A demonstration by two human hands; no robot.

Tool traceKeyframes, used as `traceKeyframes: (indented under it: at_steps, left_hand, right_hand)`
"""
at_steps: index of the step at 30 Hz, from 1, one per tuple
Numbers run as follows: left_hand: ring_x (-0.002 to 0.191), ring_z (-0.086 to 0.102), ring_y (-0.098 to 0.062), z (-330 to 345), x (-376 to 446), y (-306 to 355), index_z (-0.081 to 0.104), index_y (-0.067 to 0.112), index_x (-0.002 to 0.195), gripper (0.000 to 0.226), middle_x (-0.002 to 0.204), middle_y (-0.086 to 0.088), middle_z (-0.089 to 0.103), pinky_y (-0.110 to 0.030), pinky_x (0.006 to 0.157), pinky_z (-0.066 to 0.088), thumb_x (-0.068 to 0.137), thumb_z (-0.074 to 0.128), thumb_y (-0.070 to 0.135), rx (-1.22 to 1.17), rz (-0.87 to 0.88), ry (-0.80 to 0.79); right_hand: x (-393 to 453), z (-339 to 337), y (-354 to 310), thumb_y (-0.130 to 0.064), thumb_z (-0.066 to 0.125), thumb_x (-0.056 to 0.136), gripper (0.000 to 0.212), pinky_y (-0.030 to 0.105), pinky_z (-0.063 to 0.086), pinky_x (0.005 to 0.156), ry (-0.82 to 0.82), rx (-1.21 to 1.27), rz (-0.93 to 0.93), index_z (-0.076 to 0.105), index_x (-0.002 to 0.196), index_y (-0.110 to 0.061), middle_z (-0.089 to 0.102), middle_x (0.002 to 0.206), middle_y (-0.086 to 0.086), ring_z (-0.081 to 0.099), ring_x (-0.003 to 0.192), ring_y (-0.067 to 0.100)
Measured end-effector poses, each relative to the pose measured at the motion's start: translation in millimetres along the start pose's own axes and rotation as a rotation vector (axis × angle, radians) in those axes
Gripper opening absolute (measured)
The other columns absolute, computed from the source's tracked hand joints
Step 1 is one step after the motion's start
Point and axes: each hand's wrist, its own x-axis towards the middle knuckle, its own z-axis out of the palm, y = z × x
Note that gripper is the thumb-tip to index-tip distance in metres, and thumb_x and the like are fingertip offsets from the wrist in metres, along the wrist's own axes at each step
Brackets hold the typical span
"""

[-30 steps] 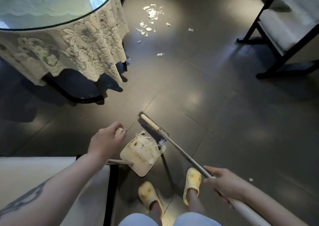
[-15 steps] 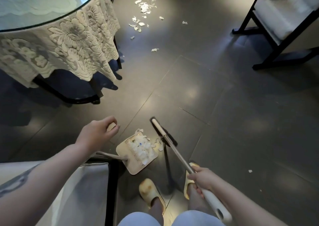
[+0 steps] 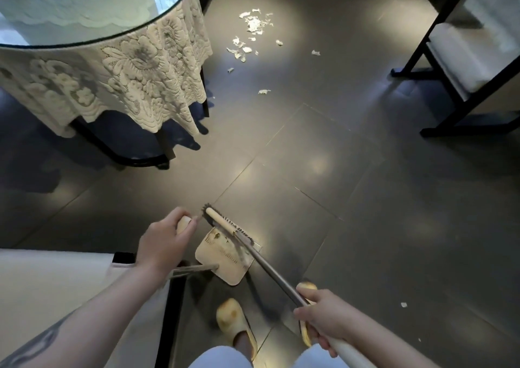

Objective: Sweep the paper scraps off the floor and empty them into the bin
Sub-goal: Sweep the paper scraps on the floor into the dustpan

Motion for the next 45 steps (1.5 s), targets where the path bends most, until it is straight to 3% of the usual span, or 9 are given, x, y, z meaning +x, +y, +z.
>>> traceKeyframes:
  at_steps: [4,6,13,18,20,25,31,38,45]
  left_hand:
    - [0.061,0.06,-0.023,9.5,-27.4,5.7,0.058,0.025,0.079,0.023,0.062,0.001,0.062,-0.038,0.057,0.05,0.096,0.058,0.041,-0.081,-0.13,0.135]
    - [0.063,0.059,-0.022,15.0,-40.1,17.2,0.058,0.023,0.079,0.021,0.064,0.0,0.062,-0.036,0.057,0.047,0.096,0.059,0.036,-0.115,-0.205,0.225]
    - [0.065,0.059,-0.028,50.5,-68.7,64.3,0.053,0.026,0.075,0.025,0.064,-0.004,0.059,-0.04,0.061,0.048,0.097,0.056,0.038,-0.231,-0.395,0.429]
    - [0.062,0.059,-0.031,75.7,-81.4,79.4,0.054,0.034,0.079,0.021,0.062,-0.003,0.056,-0.051,0.057,0.052,0.093,0.054,0.05,-0.352,-0.446,0.526]
    - [0.062,0.059,-0.032,82.1,-90.6,82.6,0.055,0.033,0.081,0.026,0.063,-0.004,0.057,-0.053,0.057,0.053,0.088,0.05,0.057,-0.354,-0.467,0.548]
    - [0.062,0.058,-0.029,93.3,-116.9,95.2,0.056,0.029,0.08,0.022,0.065,-0.005,0.058,-0.046,0.056,0.052,0.097,0.054,0.043,-0.356,-0.525,0.615]
    - [0.063,0.059,-0.026,101.7,-145.7,88.1,0.061,0.028,0.084,0.021,0.066,-0.001,0.061,-0.035,0.056,0.047,0.097,0.055,0.043,-0.331,-0.61,0.648]
    - [0.06,0.059,-0.025,87.7,-163.7,69.8,0.061,0.026,0.084,0.022,0.063,-0.005,0.062,-0.035,0.052,0.045,0.098,0.054,0.041,-0.304,-0.69,0.647]
    - [0.06,0.06,-0.022,70.1,-159.0,40.4,0.06,0.024,0.082,0.024,0.064,-0.004,0.063,-0.032,0.053,0.042,0.097,0.054,0.041,-0.339,-0.724,0.571]
  right_hand:
    - [-4.7,-23.3,-1.5,-0.012,0.054,0.088,0.044,0.021,0.04,0.033,0.013,-0.126,-0.078,0.055,0.129,-0.027,0.052,0.043,-0.005,0.048,0.031,0.012]
    - [-7.4,-40.3,-2.8,-0.014,0.056,0.084,0.039,0.02,0.043,0.038,0.023,-0.201,-0.118,0.062,0.12,-0.028,0.055,0.053,-0.003,0.05,0.036,0.011]
    - [-28.8,-114.3,-3.5,-0.021,0.062,0.085,0.04,0.012,0.041,0.046,0.01,-0.421,-0.258,0.062,0.123,-0.034,0.053,0.06,-0.009,0.048,0.035,-0.002]
    - [-45.2,-157.3,-10.0,-0.016,0.06,0.085,0.035,0.013,0.039,0.05,-0.042,-0.457,-0.375,0.059,0.089,-0.052,0.054,0.045,-0.014,0.046,0.04,-0.004]
    - [-47.4,-169.1,-13.4,-0.014,0.058,0.087,0.036,0.01,0.037,0.047,-0.051,-0.492,-0.399,0.059,0.095,-0.05,0.053,0.042,-0.017,0.046,0.038,-0.005]
    - [-46.2,-185.9,-21.4,-0.01,0.053,0.093,0.034,0.012,0.034,0.036,-0.092,-0.502,-0.432,0.054,0.1,-0.043,0.049,0.035,-0.011,0.044,0.029,0.0]
    - [-26.8,-189.5,-29.2,-0.014,0.054,0.094,0.033,0.019,0.035,0.027,-0.14,-0.463,-0.367,0.053,0.109,-0.043,0.044,0.051,0.008,0.041,0.028,0.015]
    - [7.4,-151.6,-59.8,-0.015,0.052,0.095,0.039,0.019,0.037,0.028,-0.138,-0.582,-0.316,0.049,0.133,-0.026,0.045,0.057,0.007,0.04,0.029,0.012]
    - [52.9,-81.5,-101.7,-0.021,0.057,0.093,0.055,0.017,0.039,0.033,-0.053,-0.722,-0.251,0.038,0.145,-0.026,0.053,0.067,0.005,0.046,0.034,0.009]
